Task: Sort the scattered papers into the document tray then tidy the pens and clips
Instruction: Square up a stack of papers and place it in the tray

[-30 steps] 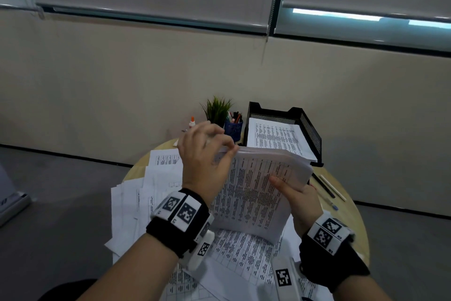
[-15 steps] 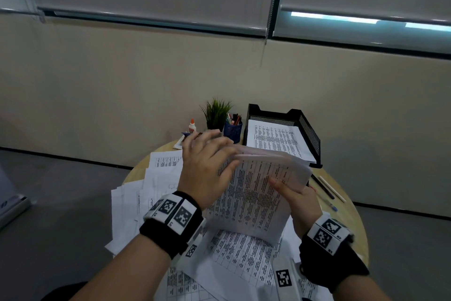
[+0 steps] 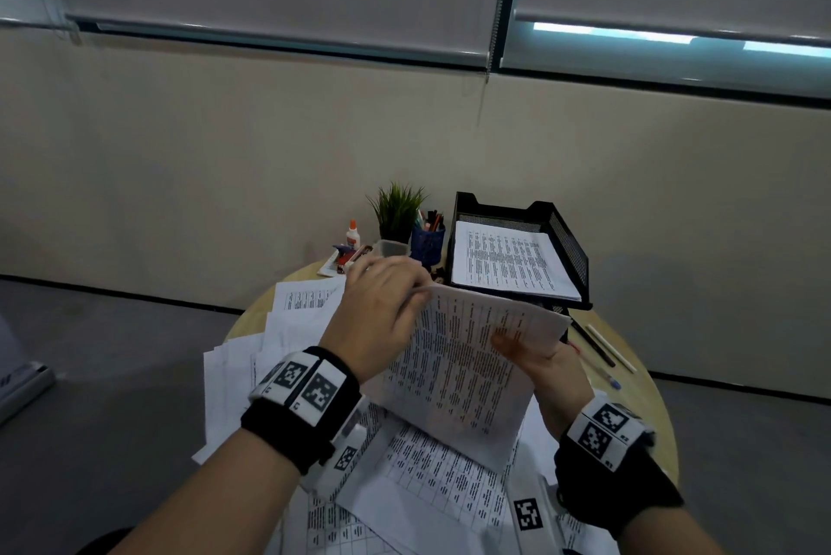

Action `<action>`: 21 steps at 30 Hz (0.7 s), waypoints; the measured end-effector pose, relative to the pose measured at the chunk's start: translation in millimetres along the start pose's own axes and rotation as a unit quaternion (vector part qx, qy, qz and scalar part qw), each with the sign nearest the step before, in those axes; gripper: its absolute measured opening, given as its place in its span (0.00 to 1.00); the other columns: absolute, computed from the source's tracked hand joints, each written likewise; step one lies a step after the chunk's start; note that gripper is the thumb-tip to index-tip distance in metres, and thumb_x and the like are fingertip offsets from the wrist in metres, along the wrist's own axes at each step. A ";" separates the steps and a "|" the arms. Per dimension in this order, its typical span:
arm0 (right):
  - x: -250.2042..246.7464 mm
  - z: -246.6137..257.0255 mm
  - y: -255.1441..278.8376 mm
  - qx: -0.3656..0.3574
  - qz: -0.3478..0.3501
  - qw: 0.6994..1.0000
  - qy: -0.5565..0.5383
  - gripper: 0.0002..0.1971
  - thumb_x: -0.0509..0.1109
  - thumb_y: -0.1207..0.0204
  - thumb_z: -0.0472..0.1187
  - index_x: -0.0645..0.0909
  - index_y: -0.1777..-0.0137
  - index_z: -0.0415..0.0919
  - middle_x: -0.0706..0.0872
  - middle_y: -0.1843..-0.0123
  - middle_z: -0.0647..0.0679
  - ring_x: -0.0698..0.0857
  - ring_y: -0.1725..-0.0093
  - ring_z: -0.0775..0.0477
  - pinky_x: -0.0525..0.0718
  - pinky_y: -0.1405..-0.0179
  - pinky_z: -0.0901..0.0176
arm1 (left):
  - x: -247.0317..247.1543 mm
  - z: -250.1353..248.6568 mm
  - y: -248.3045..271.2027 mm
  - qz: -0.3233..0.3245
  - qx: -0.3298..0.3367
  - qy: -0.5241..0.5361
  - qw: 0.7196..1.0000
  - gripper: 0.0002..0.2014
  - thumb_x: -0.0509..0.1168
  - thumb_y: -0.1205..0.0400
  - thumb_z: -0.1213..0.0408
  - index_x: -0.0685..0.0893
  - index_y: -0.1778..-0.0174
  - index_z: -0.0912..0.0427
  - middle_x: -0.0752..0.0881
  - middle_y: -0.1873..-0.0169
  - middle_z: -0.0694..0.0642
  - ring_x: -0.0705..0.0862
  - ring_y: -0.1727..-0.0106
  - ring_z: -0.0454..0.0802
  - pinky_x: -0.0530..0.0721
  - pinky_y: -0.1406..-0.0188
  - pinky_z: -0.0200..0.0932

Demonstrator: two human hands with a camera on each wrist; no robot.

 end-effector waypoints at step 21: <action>-5.7 15.2 -6.8 -0.032 -0.049 0.995 -0.076 0.43 0.89 0.64 0.57 0.87 0.46 0.37 0.91 0.48 0.39 0.88 0.45 0.35 0.81 0.38 0.31 | 49.1 73.3 34.6 -0.079 -0.401 0.431 0.804 0.09 0.63 0.17 0.59 0.81 0.42 0.49 0.88 0.46 0.49 0.86 0.43 0.47 0.83 0.40 0.53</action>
Point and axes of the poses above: each hand's wrist, its own y-axis away from the middle knuckle, its own x-axis out of the palm, z = x × y, the point moved 9 cm from there along -y, towards the middle knuckle
